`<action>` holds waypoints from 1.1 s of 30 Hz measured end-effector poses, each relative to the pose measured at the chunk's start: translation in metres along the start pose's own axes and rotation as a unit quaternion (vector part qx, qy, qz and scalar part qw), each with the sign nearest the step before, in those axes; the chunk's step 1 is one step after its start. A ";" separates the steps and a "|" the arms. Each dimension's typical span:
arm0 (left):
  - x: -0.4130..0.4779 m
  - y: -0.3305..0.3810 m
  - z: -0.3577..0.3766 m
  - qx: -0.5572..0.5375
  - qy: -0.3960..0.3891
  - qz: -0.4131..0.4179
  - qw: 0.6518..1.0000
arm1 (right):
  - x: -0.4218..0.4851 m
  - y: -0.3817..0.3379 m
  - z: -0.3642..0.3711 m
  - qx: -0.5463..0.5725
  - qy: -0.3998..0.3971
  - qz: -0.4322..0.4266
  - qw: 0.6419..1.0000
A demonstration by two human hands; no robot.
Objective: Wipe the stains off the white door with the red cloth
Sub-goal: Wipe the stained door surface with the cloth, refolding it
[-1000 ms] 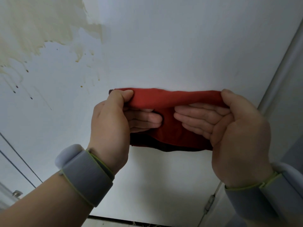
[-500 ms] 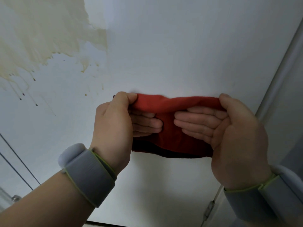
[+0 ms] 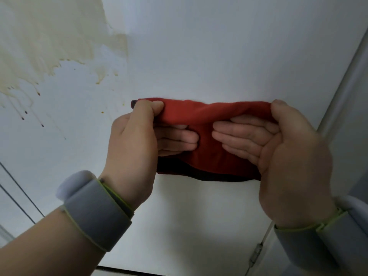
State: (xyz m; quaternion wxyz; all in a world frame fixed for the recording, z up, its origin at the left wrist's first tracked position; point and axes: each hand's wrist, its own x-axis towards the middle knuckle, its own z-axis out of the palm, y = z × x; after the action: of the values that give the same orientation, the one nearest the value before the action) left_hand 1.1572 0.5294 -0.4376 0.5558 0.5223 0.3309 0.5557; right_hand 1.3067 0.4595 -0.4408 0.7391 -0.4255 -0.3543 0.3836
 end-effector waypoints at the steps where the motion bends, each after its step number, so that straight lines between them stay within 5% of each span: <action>1: -0.001 -0.003 -0.001 -0.002 0.000 -0.002 1.000 | -0.001 0.003 0.000 0.001 0.005 0.000 1.000; 20: -0.012 -0.020 -0.002 0.010 0.004 -0.047 0.999 | -0.014 0.032 0.000 -0.011 0.083 -0.018 0.996; 33: 0.015 0.078 0.023 -0.010 -0.027 -0.031 0.999 | 0.018 -0.082 0.037 -0.023 0.051 0.011 0.998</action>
State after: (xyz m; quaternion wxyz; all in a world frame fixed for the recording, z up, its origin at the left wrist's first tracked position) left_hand 1.1602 0.5266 -0.3551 0.5864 0.5210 0.3267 0.5272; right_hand 1.3049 0.4599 -0.3491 0.7419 -0.4652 -0.3199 0.3617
